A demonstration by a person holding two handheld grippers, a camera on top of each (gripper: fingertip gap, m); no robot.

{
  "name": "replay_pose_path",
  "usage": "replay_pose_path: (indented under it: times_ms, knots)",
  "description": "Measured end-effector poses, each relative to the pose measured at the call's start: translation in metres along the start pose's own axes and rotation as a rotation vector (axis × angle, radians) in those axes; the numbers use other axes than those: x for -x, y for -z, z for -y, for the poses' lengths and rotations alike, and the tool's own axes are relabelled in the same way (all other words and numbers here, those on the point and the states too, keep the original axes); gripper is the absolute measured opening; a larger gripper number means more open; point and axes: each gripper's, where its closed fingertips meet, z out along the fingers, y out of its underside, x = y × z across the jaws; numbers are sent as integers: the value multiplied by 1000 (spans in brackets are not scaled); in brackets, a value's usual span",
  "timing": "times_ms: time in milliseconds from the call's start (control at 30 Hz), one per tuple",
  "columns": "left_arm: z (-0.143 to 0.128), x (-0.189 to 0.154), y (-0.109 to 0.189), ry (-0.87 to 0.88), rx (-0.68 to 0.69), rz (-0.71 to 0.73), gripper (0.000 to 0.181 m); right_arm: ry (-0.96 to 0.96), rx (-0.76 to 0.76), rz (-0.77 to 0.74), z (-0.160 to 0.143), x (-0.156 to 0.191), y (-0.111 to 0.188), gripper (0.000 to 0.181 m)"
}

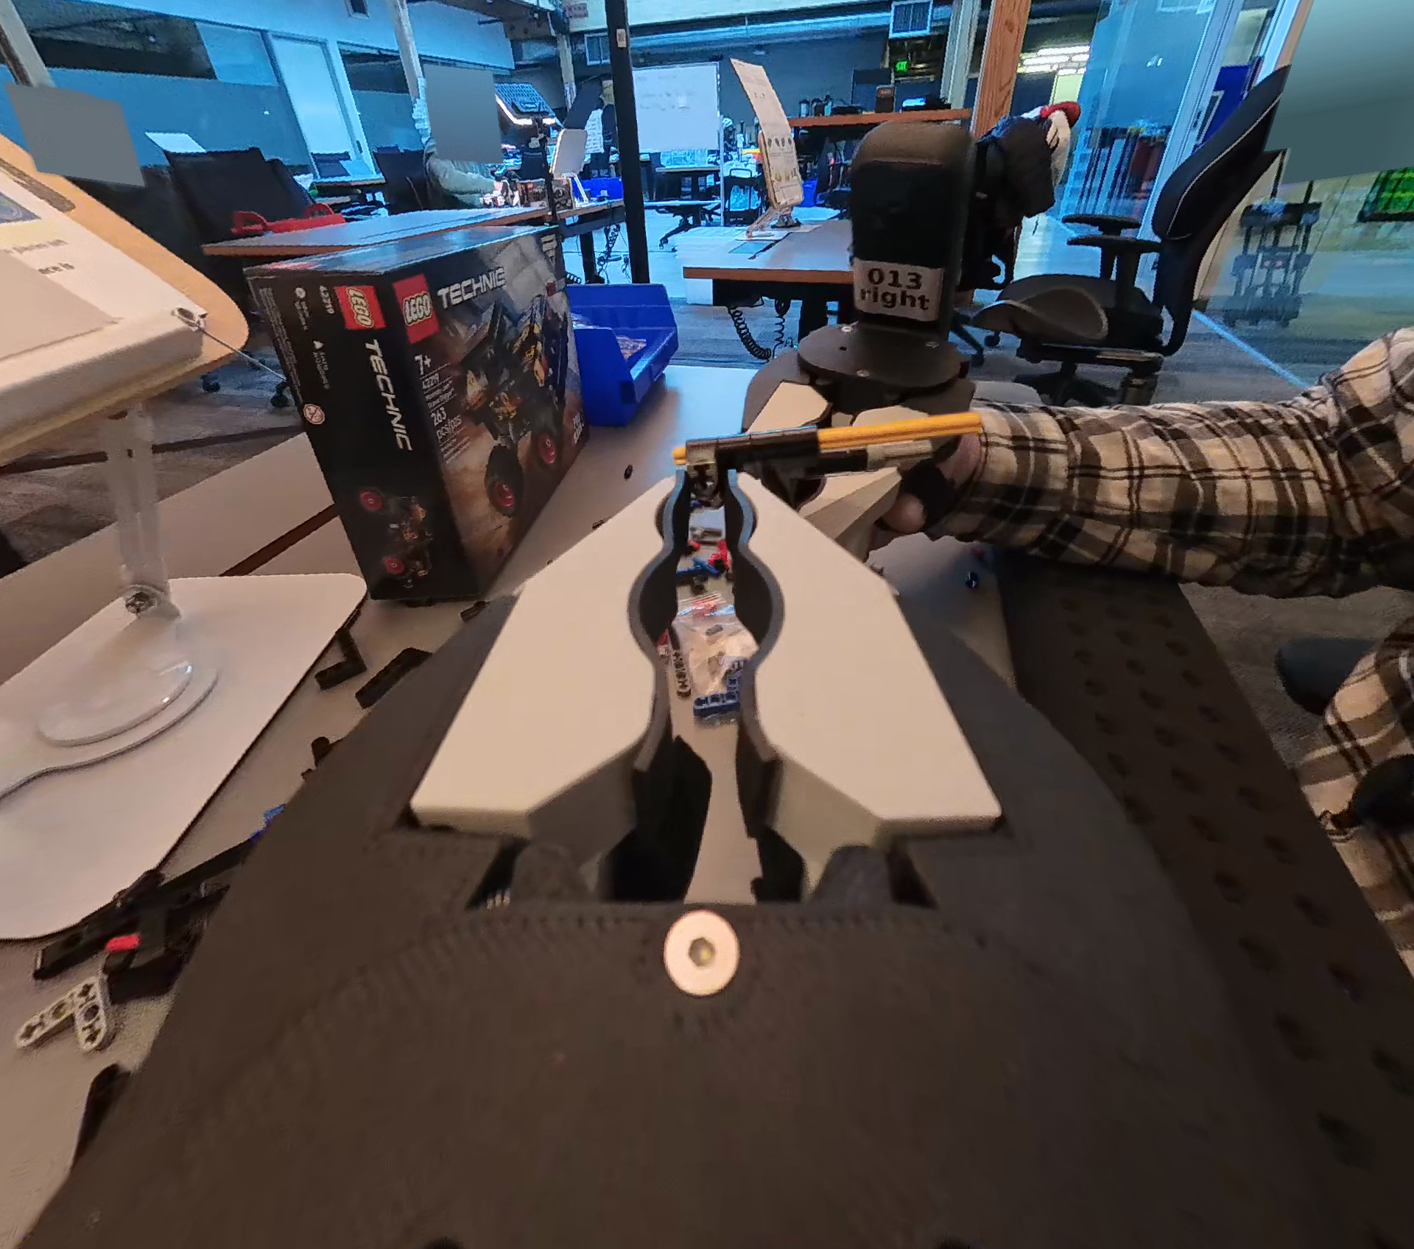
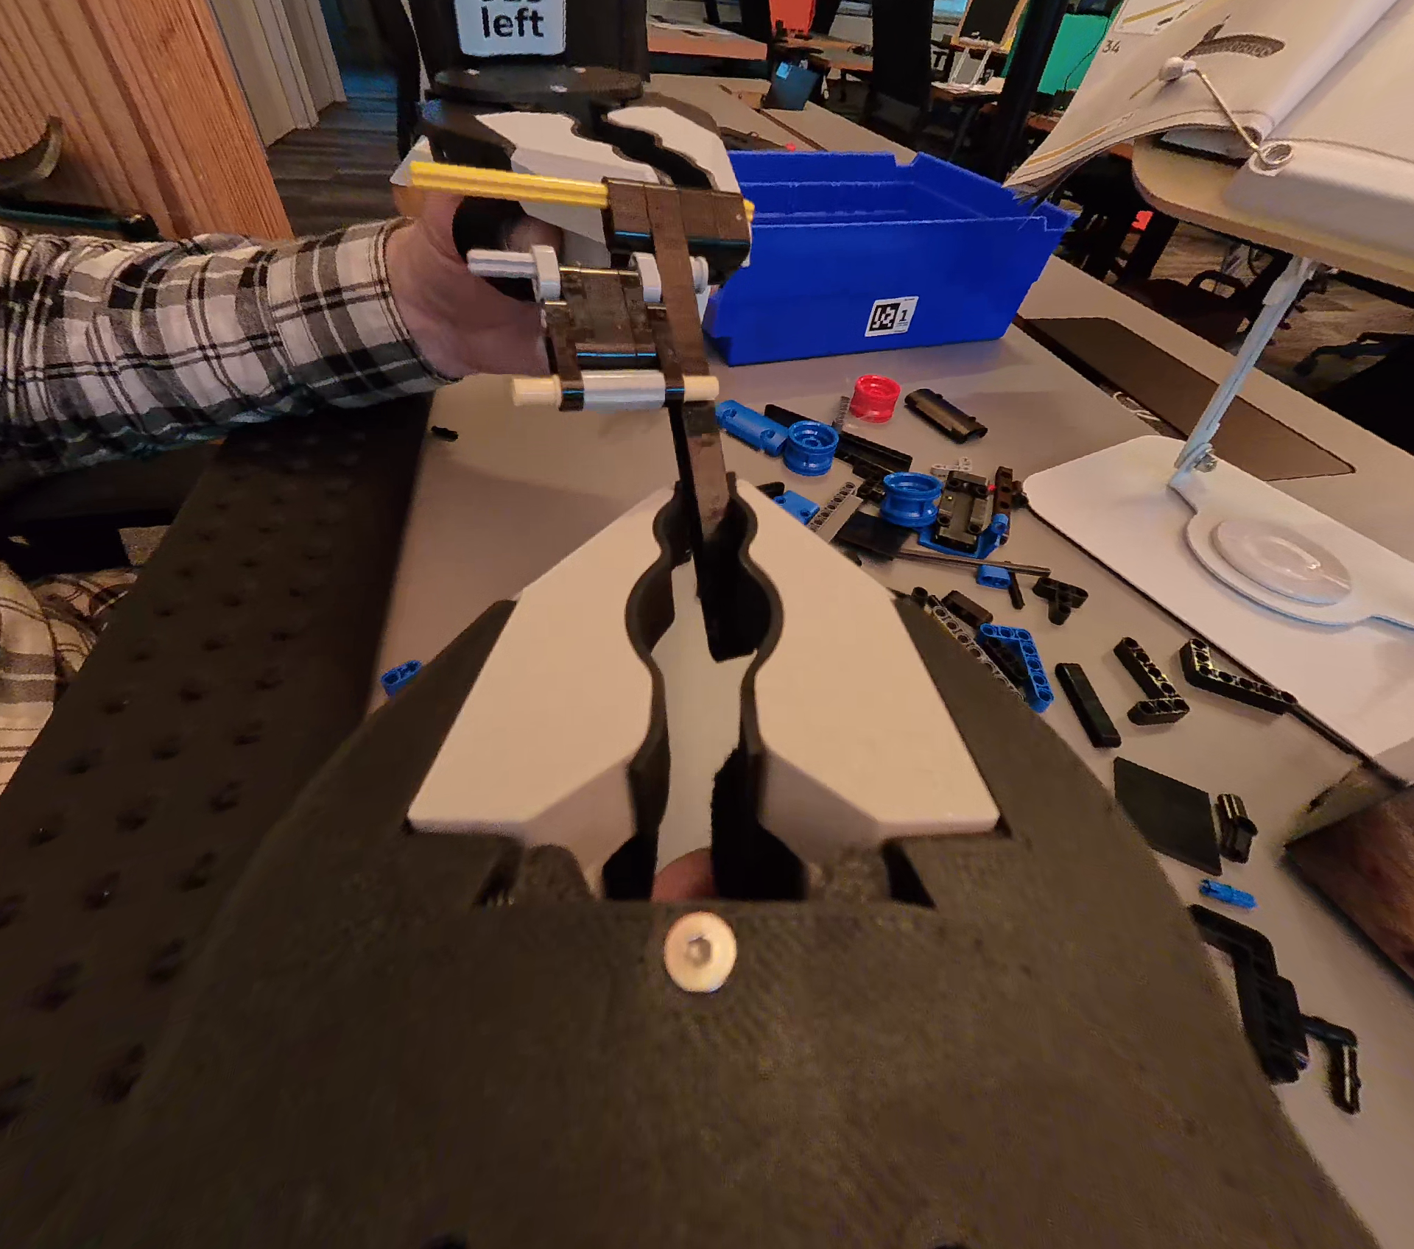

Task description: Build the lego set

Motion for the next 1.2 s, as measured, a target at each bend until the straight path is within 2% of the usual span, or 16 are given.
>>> replay_pose_path:
  times_ms: [433, 633, 733, 1033, 1200]
  knots:
    - [-4, 5, 0, -20, 20, 19, 8, 58, 18, -52, -1, -5, 1, 8]
    - [-3, 11, 0, -9, 3, 49, 12, -107, -36, 57, 5, 2, 3, 7]
    - [1, 12, 2, -24, -14, 65, 9, -206, -54, 114, 6, 4, 4, 7]
    - [0, 16, 1, -217, 34, 181, 17, -435, -219, 250, 30, 4, 15, 6]
    - [4, 20, 0, -277, 32, 242, 21, -466, -225, 271, 30, 5, 14, 6]
